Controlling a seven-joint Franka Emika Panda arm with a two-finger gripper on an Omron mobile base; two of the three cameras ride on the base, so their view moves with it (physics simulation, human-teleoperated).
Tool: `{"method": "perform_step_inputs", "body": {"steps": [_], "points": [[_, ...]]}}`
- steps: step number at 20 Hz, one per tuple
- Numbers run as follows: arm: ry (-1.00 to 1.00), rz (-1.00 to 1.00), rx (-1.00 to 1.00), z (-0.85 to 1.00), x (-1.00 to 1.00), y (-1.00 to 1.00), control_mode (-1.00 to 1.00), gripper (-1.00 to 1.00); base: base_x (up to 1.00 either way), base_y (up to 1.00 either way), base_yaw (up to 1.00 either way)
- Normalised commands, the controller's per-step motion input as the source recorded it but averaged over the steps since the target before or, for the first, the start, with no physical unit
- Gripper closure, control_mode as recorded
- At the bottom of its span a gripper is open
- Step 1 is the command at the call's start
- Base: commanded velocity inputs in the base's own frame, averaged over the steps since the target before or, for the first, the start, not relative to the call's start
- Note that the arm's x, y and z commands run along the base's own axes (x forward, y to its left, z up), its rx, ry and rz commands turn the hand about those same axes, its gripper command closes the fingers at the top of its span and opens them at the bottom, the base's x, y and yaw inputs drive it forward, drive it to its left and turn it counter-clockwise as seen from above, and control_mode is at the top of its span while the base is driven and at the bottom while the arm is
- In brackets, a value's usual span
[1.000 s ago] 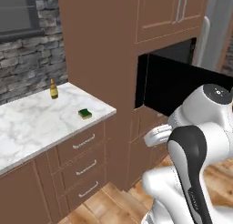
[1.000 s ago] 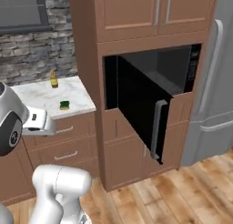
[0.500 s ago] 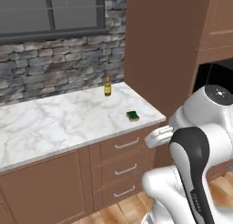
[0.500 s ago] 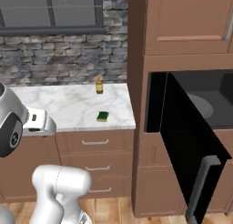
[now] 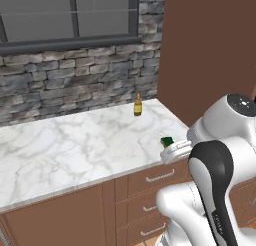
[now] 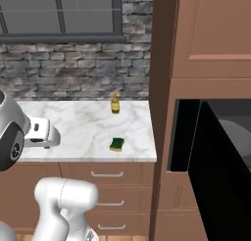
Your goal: Place the sponge inside the microwave to prepare for sanitizing.
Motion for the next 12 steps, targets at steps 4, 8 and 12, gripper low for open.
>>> {"method": "perform_step_inputs", "body": {"steps": [4, 8, 12], "points": [[0.00, 0.00, 0.00, 0.00, 0.00, 0.00, 1.00, -1.00, 0.06, -0.03, 0.02], [0.00, 0.00, 0.00, 0.00, 0.00, 0.00, 1.00, -1.00, 0.33, 0.00, 0.00], [0.00, 0.00, 0.00, 0.00, 0.00, 0.00, 1.00, -1.00, 0.32, 0.00, 0.00]]}}
